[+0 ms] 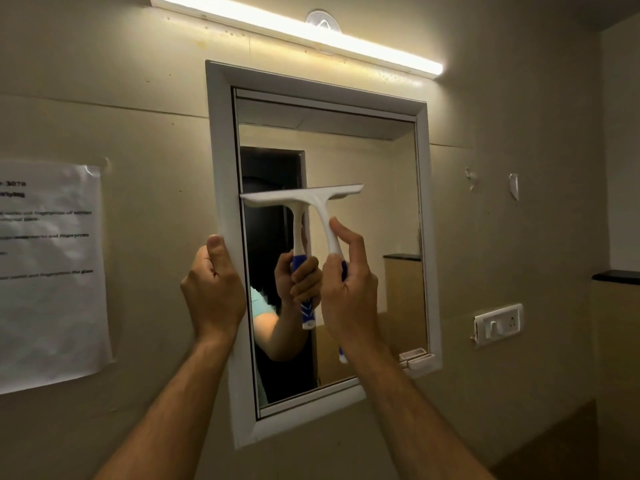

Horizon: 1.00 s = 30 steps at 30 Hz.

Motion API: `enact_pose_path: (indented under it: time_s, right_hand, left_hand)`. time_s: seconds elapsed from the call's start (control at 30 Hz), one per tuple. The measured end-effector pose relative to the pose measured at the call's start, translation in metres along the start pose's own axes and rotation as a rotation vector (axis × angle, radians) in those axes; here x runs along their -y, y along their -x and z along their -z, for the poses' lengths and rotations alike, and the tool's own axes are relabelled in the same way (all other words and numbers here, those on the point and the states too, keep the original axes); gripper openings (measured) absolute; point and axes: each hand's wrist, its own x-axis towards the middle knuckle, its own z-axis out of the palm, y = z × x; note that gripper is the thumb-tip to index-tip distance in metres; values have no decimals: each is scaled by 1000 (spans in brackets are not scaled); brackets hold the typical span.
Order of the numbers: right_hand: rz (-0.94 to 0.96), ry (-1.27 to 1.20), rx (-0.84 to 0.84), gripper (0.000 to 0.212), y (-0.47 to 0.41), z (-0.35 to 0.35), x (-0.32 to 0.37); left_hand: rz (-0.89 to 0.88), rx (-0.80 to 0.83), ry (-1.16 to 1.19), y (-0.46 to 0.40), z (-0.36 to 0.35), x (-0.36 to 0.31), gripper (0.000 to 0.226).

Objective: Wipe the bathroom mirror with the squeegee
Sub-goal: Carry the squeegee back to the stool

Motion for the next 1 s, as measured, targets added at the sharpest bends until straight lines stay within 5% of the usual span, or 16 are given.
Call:
enact_pose_path:
  time_s: [0.23,0.37,0.5,0.8,1.0]
  right_hand:
    - [-68,-24,47,41,55,8,-24]
    - [-111,-35,20,45,83,6,-28]
    - [-140,-15,-57,30,105,-5,-20]
    - [-216,25,-102,24,170,-62,37]
    - [-312,10,10,37,247,-113,84]
  left_hand:
    - [78,89,28,33,10,25,34]
    - [76,192,17,39,25,42,46]
    - [47,221,-8,49,57,67,49]
    - [-24,279,-183,59,177,110,55]
    - [-65,395,-375,78,294,139,62]
